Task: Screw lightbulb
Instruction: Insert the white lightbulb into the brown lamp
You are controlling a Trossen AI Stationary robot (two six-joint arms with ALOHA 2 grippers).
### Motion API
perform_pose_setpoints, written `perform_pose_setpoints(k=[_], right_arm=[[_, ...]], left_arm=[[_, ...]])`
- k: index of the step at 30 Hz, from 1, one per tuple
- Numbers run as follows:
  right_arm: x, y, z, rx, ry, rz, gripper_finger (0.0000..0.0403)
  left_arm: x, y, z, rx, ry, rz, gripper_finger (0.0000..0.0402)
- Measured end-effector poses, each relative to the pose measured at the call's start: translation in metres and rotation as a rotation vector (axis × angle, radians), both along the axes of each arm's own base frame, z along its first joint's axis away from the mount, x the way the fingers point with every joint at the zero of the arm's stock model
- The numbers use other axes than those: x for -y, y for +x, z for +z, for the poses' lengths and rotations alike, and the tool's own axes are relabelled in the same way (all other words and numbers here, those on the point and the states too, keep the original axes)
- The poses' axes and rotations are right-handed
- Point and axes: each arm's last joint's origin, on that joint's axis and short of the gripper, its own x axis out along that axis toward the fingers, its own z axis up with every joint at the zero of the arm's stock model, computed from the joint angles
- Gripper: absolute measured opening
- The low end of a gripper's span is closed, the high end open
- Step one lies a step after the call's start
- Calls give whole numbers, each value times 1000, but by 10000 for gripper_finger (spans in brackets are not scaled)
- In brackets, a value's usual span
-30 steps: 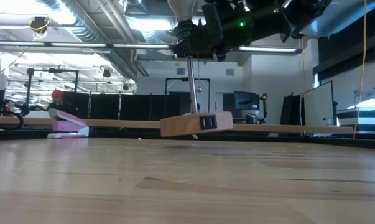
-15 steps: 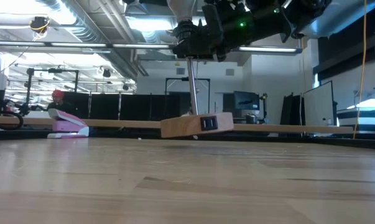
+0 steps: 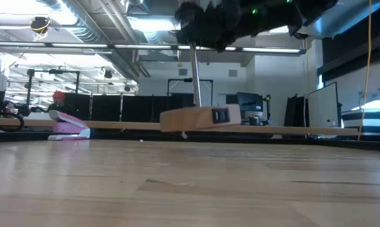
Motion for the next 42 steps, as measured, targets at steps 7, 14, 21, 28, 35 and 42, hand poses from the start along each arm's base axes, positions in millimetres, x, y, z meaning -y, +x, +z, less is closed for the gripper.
perform_pose_setpoints(k=[7, 14, 21, 28, 35, 42], right_arm=[[-12, -10, 15, 18, 67, 178, 149], [-19, -13, 21, 31, 164, 370, 149], [-22, -14, 24, 23, 250, 492, 149], [-29, -17, 25, -8, 322, 650, 149], [-39, -21, 26, -33, 353, 825, 149], [-40, -21, 27, -26, 338, 850, 149]], left_arm=[[2, -5, 11, 42, -41, -142, 236], [7, -1, 15, 15, 10, -362, 236], [9, 1, 15, -22, 63, -513, 236], [-4, 9, 14, -36, 98, -743, 237], [-13, 14, 15, -6, 83, -939, 237], [-16, 15, 17, 22, 126, -1000, 244]])
